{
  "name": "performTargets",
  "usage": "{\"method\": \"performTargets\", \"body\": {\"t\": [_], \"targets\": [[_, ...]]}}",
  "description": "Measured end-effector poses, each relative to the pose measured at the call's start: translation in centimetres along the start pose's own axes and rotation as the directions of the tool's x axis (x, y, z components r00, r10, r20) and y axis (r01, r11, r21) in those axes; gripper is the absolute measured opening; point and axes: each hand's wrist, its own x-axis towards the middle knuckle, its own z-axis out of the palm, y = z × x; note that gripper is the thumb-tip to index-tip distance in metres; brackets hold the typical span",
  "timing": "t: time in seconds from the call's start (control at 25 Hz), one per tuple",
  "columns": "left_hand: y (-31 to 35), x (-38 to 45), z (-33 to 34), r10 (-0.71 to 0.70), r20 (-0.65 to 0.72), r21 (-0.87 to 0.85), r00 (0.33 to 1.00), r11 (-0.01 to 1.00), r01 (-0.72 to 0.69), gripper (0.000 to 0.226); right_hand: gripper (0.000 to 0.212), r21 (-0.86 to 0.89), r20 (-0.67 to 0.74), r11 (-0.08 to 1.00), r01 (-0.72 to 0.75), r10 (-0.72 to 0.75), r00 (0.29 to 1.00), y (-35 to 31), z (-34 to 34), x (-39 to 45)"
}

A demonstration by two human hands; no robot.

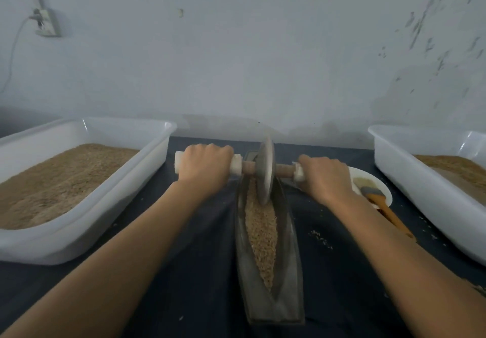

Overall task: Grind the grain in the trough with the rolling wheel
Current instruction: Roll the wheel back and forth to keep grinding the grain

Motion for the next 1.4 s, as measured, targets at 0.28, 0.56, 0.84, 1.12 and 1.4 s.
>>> {"method": "performTargets", "body": {"t": [0.28, 0.56, 0.84, 1.12, 1.4], "targets": [[-2.3, -12.8, -4.0, 0.243, -0.215, -0.093, 0.946, 0.959, -0.267, 0.053, 0.054, -0.028, -0.175, 0.939, 0.344, -0.343, 0.923, 1.6, -4.9, -12.3], [-0.8, -5.0, 0.2, 0.049, -0.060, -0.028, 0.997, 0.998, -0.051, 0.028, 0.038, -0.128, -0.078, 0.980, 0.149, -0.160, 0.984, 0.6, -1.7, -5.3], [-1.6, -4.8, 0.9, 0.040, 0.050, -0.164, 0.998, 0.986, -0.032, 0.027, 0.028, -0.122, -0.050, 0.978, 0.170, -0.177, 0.983, 0.5, -1.8, -2.8], [-2.5, -11.9, -4.6, 0.286, -0.063, -0.020, 0.956, 0.958, -0.288, 0.052, 0.027, 0.062, 0.068, 0.947, 0.317, -0.320, 0.945, 1.8, -5.1, -12.1], [0.3, -0.1, -1.2, 0.061, -0.002, 0.104, 0.998, 0.993, -0.061, 0.012, 0.028, 0.057, 0.056, 0.998, 0.015, -0.018, 0.998, 0.0, 0.5, -0.2]]}}
